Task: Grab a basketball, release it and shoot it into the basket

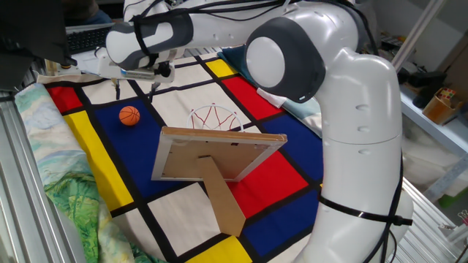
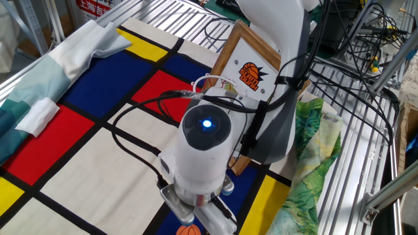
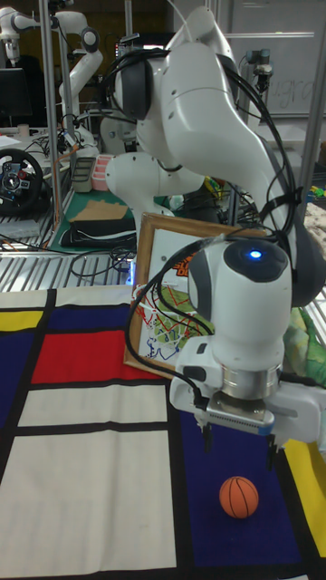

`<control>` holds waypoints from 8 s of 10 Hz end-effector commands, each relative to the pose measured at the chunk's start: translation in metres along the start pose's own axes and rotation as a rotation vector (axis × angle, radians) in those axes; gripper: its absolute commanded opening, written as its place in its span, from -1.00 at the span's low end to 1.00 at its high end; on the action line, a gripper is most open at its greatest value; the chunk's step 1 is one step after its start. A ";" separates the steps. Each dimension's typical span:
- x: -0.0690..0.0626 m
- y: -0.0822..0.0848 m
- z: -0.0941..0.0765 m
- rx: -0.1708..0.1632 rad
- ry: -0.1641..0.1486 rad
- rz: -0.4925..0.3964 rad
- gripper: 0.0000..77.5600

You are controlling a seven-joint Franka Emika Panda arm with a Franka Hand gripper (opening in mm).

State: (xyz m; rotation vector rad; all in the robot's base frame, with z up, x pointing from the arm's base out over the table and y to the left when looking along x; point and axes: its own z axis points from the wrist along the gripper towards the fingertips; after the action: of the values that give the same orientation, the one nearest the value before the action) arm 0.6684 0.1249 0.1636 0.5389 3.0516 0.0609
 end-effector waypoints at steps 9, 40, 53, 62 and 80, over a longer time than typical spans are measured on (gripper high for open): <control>-0.003 0.004 0.005 -0.013 0.052 0.069 1.00; -0.017 0.017 0.086 0.009 -0.017 0.006 -0.97; -0.009 -0.006 0.036 0.061 0.011 -0.012 -0.97; 0.011 -0.043 -0.015 0.077 0.022 -0.020 -0.97; 0.023 -0.049 -0.039 0.048 -0.047 -0.002 -0.97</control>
State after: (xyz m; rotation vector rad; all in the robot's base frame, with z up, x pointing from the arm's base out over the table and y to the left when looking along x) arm 0.6275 0.0854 0.1969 0.5404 3.0427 -0.0273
